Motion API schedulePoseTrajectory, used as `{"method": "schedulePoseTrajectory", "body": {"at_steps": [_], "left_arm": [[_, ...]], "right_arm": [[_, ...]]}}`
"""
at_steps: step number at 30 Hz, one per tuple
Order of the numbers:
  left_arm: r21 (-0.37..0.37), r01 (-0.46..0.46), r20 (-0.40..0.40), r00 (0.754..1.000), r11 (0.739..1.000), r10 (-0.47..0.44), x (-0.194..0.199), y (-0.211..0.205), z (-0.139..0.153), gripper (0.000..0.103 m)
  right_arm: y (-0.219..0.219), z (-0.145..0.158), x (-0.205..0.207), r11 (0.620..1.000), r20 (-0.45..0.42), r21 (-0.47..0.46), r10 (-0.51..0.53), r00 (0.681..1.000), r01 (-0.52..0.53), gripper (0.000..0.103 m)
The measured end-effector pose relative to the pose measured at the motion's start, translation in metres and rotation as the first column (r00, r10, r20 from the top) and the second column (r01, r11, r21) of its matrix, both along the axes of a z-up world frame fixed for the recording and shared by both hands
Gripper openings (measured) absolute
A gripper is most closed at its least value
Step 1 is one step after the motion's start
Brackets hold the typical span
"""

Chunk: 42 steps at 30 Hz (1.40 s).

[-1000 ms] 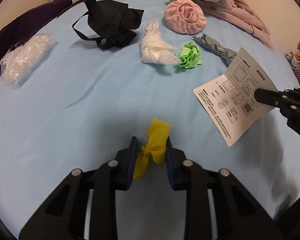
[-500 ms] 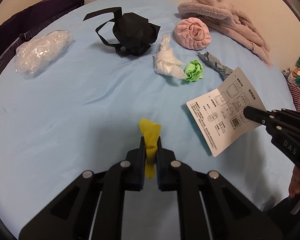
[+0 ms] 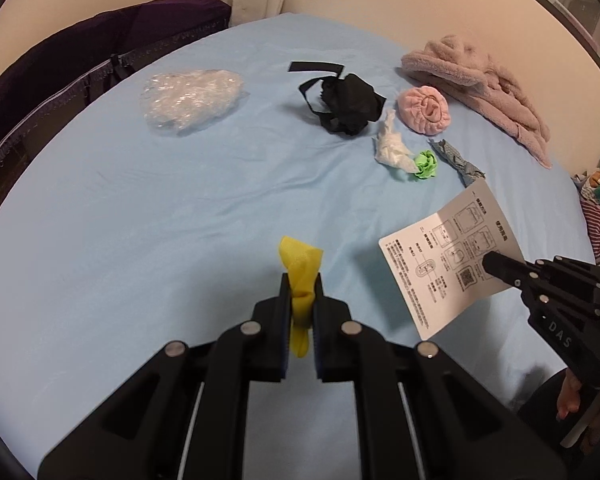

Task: Collect trash
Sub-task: 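Carry the yellow bow and paper leaflet with both tools over the grey bin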

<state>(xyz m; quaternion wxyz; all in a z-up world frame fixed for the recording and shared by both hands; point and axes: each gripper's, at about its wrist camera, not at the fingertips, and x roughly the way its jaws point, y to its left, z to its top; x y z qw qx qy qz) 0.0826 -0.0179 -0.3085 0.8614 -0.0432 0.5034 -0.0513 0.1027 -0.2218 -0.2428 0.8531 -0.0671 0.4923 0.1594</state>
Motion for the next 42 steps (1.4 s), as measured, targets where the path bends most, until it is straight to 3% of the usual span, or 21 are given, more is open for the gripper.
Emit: {"method": "schedulePoseTrajectory", "body": {"at_steps": [11, 15, 18, 24, 28, 33, 36, 38, 42], "left_arm": [[0.005, -0.203, 0.057, 0.978, 0.979, 0.202, -0.076, 0.108, 0.043, 0.009], [0.026, -0.301, 0.089, 0.951, 0.953, 0.297, -0.110, 0.160, 0.064, 0.009], [0.046, -0.389, 0.118, 0.917, 0.920, 0.381, -0.139, 0.205, 0.082, 0.009], [0.094, -0.563, 0.192, 0.820, 0.821, 0.540, -0.207, 0.299, 0.125, 0.009], [0.093, -0.675, 0.237, 0.729, 0.732, 0.642, -0.259, 0.365, 0.159, 0.009], [0.113, -0.791, 0.305, 0.604, 0.602, 0.736, -0.322, 0.439, 0.203, 0.009], [0.123, -0.834, 0.324, 0.546, 0.537, 0.773, -0.351, 0.476, 0.222, 0.009], [0.111, -0.854, 0.324, 0.514, 0.508, 0.794, -0.369, 0.499, 0.231, 0.009], [0.097, -0.885, 0.324, 0.460, 0.455, 0.827, -0.390, 0.527, 0.245, 0.009]], "right_arm": [[0.111, 0.049, -0.042, 0.980, 0.082, 0.027, 0.192, 0.978, -0.195, 0.000], [0.166, 0.065, -0.056, 0.952, 0.114, 0.061, 0.291, 0.950, -0.300, 0.000], [0.219, 0.080, -0.070, 0.914, 0.144, 0.066, 0.388, 0.910, -0.400, 0.000], [0.323, 0.111, -0.105, 0.809, 0.193, 0.104, 0.555, 0.809, -0.579, 0.000], [0.401, 0.141, -0.128, 0.712, 0.241, 0.125, 0.654, 0.717, -0.691, 0.000], [0.500, 0.182, -0.161, 0.603, 0.287, 0.125, 0.738, 0.611, -0.788, 0.000], [0.546, 0.206, -0.182, 0.543, 0.316, 0.118, 0.774, 0.550, -0.832, 0.000], [0.587, 0.220, -0.196, 0.497, 0.322, 0.120, 0.799, 0.508, -0.859, 0.000], [0.649, 0.232, -0.221, 0.440, 0.307, 0.121, 0.836, 0.455, -0.890, 0.000]]}}
